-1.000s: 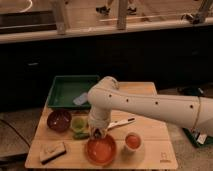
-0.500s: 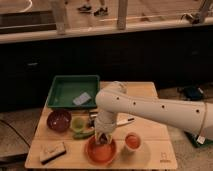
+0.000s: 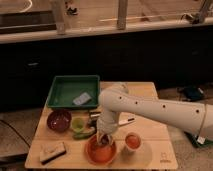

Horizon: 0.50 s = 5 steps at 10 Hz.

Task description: Place grapes in red bowl

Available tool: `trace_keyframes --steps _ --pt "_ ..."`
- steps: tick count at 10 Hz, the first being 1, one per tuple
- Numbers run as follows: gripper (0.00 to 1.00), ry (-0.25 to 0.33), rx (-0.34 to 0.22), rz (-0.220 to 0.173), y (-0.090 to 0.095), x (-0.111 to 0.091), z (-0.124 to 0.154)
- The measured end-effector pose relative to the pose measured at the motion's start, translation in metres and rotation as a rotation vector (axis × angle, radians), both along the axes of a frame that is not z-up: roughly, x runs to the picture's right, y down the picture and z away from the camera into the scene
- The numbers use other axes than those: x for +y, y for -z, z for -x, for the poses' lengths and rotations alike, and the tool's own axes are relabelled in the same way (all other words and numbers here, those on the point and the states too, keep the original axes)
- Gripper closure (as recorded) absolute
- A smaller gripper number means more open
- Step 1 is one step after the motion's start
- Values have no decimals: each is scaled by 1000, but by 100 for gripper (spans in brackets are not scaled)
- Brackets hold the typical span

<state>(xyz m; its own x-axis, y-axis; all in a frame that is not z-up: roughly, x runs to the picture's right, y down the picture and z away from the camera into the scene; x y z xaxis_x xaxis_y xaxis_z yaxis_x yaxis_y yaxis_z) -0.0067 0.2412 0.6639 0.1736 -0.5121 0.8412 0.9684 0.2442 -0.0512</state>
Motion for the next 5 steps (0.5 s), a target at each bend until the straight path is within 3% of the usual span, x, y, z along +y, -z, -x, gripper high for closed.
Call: trace_keyframes --steps 2,5 --pt "21 3 -5 4 0 -1 1" --pt "20 1 -12 6 -2 -2 2"
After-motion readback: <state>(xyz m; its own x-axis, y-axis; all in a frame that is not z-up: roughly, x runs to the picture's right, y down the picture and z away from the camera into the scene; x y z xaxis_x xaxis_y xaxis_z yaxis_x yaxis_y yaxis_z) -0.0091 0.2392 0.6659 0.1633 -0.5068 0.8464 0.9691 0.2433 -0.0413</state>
